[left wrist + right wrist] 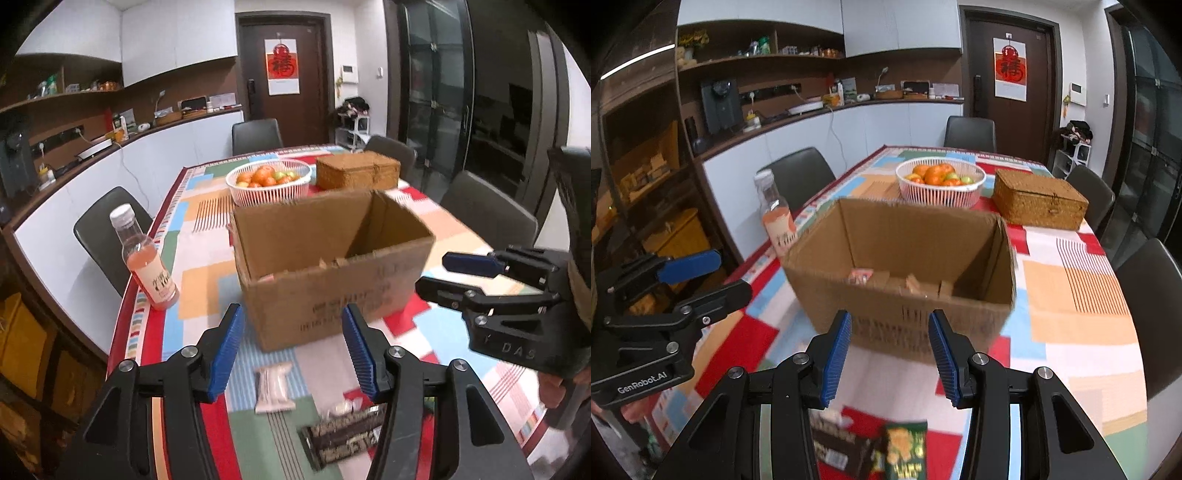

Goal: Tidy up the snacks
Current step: 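Move both grippers back down to the snacks on the table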

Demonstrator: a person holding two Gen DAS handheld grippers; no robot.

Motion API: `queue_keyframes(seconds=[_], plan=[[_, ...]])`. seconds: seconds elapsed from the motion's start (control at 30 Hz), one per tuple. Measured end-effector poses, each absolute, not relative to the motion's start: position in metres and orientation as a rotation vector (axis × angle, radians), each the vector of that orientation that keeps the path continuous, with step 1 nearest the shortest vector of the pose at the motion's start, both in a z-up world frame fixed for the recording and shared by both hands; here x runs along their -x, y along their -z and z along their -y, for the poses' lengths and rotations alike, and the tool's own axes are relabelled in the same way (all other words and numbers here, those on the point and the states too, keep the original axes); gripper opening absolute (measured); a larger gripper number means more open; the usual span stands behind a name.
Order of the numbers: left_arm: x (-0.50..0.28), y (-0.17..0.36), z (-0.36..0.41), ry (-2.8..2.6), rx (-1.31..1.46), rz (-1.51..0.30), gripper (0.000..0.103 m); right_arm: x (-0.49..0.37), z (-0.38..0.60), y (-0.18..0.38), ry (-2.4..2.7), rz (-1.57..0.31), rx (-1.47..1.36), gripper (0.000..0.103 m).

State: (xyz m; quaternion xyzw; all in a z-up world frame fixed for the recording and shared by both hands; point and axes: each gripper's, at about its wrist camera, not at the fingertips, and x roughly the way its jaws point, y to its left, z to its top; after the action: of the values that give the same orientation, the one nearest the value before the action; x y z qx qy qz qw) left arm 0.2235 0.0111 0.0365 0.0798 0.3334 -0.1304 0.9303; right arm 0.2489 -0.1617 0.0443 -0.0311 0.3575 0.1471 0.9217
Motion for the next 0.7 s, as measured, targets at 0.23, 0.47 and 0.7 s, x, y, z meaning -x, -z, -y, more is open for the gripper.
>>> queue_keyframes(seconds=[0.23,0.47,0.7], plan=[[-0.203,-0.004,-0.004,0.292,-0.165,-0.769,0.056,-0.229,0.173,-0.016,-0.277,-0.823,0.074,0.045],[-0.198,0.035,0.001,0.314,-0.148,-0.885,0.056,-0.217,0.178,0.021,-0.289,-0.942,0.060,0.045],[-0.203,0.066,0.005,0.335,-0.170,-0.951,0.056,-0.212,0.180,0.052,-0.283,-1.032,0.027,0.045]])
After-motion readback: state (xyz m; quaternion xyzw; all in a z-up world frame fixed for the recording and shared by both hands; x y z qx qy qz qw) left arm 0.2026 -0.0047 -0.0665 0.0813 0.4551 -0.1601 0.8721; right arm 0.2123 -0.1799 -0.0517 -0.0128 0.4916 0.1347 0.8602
